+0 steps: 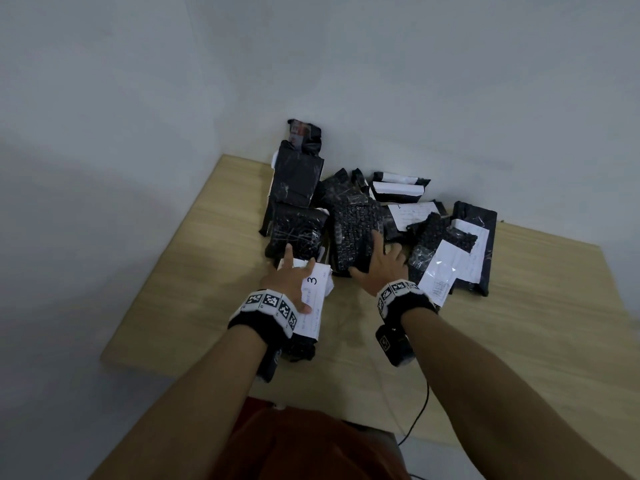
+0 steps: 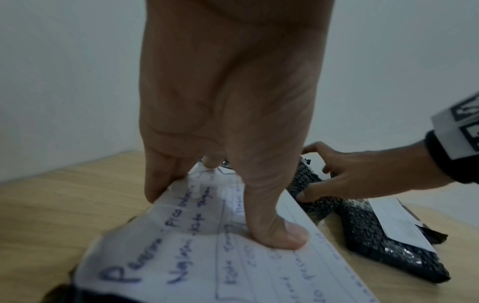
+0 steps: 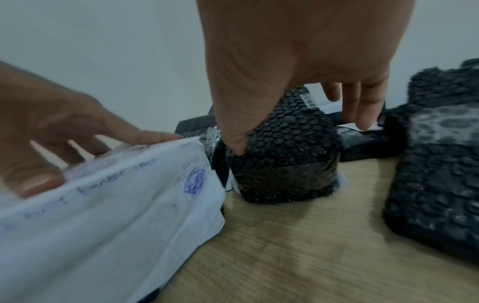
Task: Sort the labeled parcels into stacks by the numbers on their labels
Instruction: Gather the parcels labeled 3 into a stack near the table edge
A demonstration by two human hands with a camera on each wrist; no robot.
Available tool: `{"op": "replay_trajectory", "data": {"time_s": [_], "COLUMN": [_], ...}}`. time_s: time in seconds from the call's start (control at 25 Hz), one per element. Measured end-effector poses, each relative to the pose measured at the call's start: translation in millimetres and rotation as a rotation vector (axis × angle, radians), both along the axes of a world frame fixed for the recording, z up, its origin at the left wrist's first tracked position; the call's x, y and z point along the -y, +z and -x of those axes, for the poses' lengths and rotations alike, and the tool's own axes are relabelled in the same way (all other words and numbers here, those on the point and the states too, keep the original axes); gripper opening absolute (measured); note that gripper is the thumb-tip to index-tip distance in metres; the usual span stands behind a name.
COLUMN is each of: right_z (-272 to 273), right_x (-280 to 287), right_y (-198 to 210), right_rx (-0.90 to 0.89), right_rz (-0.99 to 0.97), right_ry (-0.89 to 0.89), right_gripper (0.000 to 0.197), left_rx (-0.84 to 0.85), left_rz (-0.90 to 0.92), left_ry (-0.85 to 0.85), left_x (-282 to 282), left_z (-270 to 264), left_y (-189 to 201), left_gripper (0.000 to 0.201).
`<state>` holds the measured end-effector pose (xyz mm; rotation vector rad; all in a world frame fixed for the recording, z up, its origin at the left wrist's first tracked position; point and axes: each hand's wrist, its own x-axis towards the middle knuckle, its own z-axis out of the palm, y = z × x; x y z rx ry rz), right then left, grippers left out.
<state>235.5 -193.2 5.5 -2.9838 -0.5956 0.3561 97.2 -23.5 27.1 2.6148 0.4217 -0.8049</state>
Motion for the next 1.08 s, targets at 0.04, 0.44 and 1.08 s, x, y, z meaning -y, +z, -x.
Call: {"op": "replay_trajectory", "data": {"time_s": [0.04,0.44,1.08], "right_z": [-1,-9,-11], "right_x": [-5,-12,22], "right_y": [2,22,1], "right_rx": [0.061,-0.105,-0.047], "right_rz": [0.047,0.029,-0.062], "right_ry": [0.048,-0.006,-0.115], "right_gripper": [0.102,0.094,0.105], "left_rx": [-0.008,-0.017,-0.076], "left_rz": [-0.019,0.016,-0.065], "left_ry": [-0.005,0.012,0.012], "left_x": [3,16,46], "left_z": [-5,-25,-25], "left_y": [5,19,26], "left_gripper": [0.116,0.128,0.124]}}
